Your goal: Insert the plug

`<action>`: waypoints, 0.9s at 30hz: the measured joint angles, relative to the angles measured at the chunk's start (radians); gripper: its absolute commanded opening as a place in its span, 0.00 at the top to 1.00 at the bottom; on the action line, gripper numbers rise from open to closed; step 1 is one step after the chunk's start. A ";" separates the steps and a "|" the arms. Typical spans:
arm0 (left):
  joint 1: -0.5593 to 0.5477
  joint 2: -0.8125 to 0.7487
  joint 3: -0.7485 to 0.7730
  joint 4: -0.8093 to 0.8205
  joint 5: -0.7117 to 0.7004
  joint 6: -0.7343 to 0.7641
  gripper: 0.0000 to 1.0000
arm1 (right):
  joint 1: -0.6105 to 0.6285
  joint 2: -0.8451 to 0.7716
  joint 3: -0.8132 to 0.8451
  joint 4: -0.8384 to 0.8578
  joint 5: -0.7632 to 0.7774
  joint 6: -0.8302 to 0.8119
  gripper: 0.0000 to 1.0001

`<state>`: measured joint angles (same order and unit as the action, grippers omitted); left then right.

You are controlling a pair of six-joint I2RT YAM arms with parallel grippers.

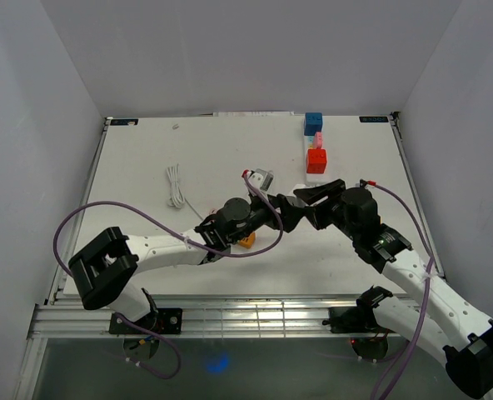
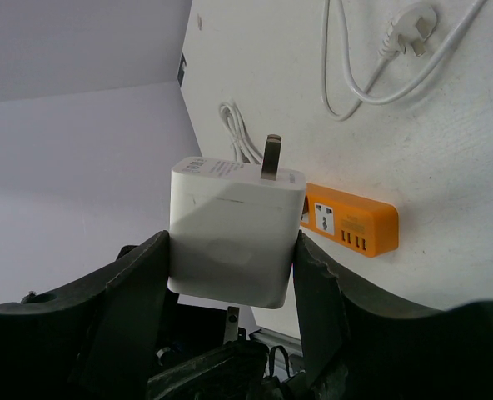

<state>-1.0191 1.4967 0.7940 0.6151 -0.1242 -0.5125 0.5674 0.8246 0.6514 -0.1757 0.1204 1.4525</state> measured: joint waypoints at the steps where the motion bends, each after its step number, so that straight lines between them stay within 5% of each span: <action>1: -0.001 0.004 0.002 0.003 -0.001 0.003 0.11 | 0.003 0.000 -0.003 0.001 0.000 0.004 0.79; 7: -0.002 0.005 0.015 0.031 -0.018 0.023 0.27 | 0.020 0.000 -0.012 0.022 0.000 0.015 0.80; 13: 0.001 0.023 0.035 0.044 -0.029 0.034 0.70 | 0.031 -0.001 -0.013 0.030 0.012 0.023 0.77; 16: 0.001 0.026 0.038 0.044 -0.026 0.039 0.95 | 0.031 -0.001 -0.014 0.033 0.020 0.023 0.56; 17: 0.001 0.027 0.039 0.044 -0.027 0.042 0.97 | 0.031 -0.001 -0.014 0.035 0.023 0.020 0.37; 23: -0.003 0.026 0.039 0.031 -0.025 0.059 1.00 | 0.037 -0.003 -0.014 0.038 0.035 0.003 0.06; 27: -0.004 0.005 0.040 -0.027 -0.031 0.063 1.00 | 0.038 -0.024 -0.014 0.033 0.049 -0.005 0.11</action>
<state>-1.0233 1.5021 0.8341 0.5880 -0.1547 -0.4496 0.6056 0.8001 0.6376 -0.1429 0.1692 1.4479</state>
